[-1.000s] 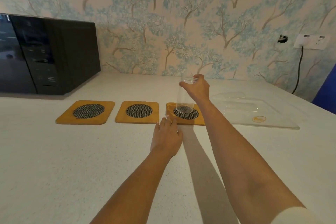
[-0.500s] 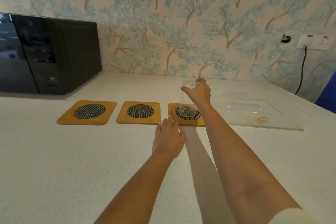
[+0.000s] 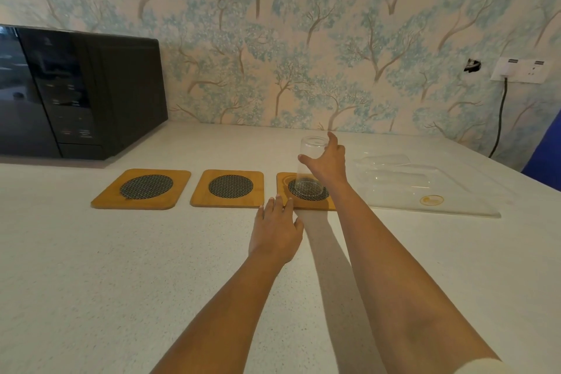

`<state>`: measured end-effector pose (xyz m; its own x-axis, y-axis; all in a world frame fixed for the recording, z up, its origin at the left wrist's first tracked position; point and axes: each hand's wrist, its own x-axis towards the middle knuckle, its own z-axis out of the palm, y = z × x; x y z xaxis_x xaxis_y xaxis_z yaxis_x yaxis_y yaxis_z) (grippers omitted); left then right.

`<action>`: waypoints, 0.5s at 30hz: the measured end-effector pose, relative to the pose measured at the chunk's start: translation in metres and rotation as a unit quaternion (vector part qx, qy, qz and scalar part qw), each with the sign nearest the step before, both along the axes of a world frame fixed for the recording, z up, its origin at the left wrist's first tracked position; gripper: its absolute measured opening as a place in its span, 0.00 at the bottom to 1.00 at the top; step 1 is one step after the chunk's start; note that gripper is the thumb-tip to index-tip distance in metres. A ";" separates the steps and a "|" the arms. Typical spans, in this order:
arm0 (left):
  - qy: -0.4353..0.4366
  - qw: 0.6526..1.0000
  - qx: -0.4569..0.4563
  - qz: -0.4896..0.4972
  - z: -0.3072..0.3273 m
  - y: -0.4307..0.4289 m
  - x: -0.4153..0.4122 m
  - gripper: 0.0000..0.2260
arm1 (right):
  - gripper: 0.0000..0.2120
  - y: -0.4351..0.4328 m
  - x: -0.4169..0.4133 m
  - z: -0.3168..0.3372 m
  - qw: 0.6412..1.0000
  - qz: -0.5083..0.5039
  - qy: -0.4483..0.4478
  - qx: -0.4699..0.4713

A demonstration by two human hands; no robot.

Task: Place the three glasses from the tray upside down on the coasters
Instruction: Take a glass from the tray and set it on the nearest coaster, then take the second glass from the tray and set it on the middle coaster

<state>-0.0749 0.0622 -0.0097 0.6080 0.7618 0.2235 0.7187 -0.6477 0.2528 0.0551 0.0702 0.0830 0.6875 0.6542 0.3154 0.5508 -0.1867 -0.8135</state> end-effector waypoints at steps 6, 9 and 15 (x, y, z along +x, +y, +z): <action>0.001 1.000 -0.006 -0.004 0.002 -0.002 -0.002 0.25 | 0.46 -0.007 0.001 -0.002 1.000 0.016 0.012 -0.008; 0.006 1.000 -0.012 -0.005 0.003 -0.002 -0.002 0.25 | 0.48 -0.013 0.002 -0.003 0.999 0.025 0.017 -0.020; 0.004 1.000 -0.018 -0.007 0.004 -0.003 -0.004 0.25 | 0.51 -0.034 0.015 0.006 0.996 0.043 0.021 -0.074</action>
